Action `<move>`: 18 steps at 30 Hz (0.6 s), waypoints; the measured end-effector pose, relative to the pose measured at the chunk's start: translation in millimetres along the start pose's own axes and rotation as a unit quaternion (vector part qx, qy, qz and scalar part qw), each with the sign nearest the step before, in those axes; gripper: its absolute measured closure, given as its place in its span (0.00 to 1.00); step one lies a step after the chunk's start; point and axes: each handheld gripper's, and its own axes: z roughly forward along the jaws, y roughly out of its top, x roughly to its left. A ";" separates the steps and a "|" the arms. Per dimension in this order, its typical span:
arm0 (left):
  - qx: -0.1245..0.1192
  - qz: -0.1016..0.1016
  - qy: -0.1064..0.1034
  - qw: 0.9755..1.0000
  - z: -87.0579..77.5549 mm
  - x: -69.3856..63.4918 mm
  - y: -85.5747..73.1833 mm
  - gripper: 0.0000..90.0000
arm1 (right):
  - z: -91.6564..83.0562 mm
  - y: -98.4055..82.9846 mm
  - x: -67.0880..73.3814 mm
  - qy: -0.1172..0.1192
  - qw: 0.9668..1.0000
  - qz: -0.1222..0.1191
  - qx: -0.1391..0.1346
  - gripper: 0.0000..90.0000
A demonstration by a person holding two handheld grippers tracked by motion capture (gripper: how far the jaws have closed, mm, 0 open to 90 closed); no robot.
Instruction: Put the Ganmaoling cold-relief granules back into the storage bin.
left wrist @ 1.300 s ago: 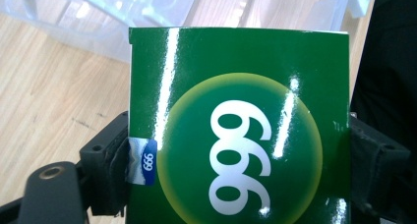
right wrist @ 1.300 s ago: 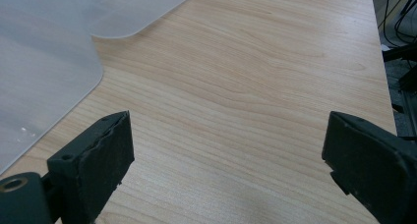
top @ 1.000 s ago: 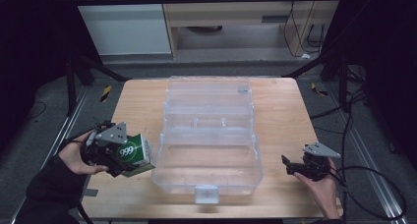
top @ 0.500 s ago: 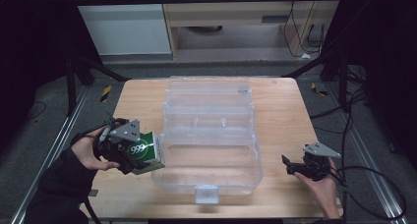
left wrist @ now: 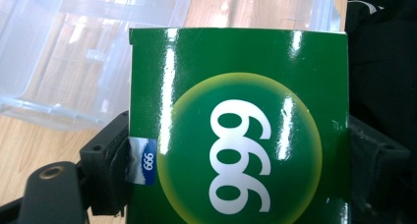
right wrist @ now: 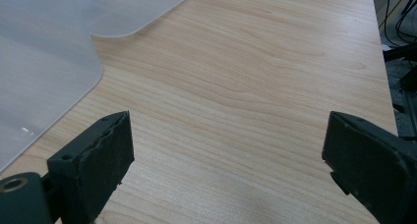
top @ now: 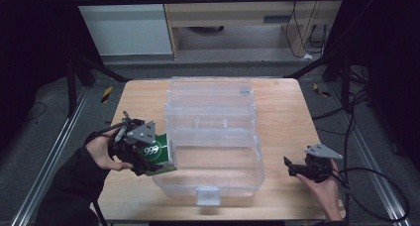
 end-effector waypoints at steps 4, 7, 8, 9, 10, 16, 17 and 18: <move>0.005 0.004 -0.005 1.000 8.4 0.7 6.1 0.17 | -1.0 0.0 -0.1 0.000 1.000 0.004 0.000 0.06; 0.009 0.008 -0.007 1.000 14.1 1.5 10.2 0.17 | -1.1 -0.4 -0.1 0.000 1.000 0.004 0.001 0.06; 0.008 0.009 -0.008 1.000 16.0 1.7 11.3 0.17 | -1.1 -0.3 -0.2 0.000 1.000 0.004 0.001 0.06; 0.009 0.011 -0.009 1.000 17.5 2.2 12.3 0.17 | -1.2 -0.2 -0.2 0.001 1.000 0.004 0.000 0.06; 0.008 0.011 -0.011 1.000 19.3 2.7 13.2 0.17 | -1.0 -0.2 -0.4 0.000 1.000 0.003 0.000 0.06; 0.014 0.014 -0.016 1.000 30.7 4.6 15.8 0.17 | 0.2 -0.8 -0.3 0.001 1.000 -0.001 0.002 0.06; 0.014 0.014 -0.016 1.000 30.7 4.6 15.8 0.17 | 0.4 -0.7 -0.1 0.002 1.000 -0.001 0.002 0.06; 0.014 0.013 -0.018 1.000 32.7 4.7 15.7 0.17 | 0.4 -0.7 -0.1 0.002 1.000 -0.001 0.002 0.06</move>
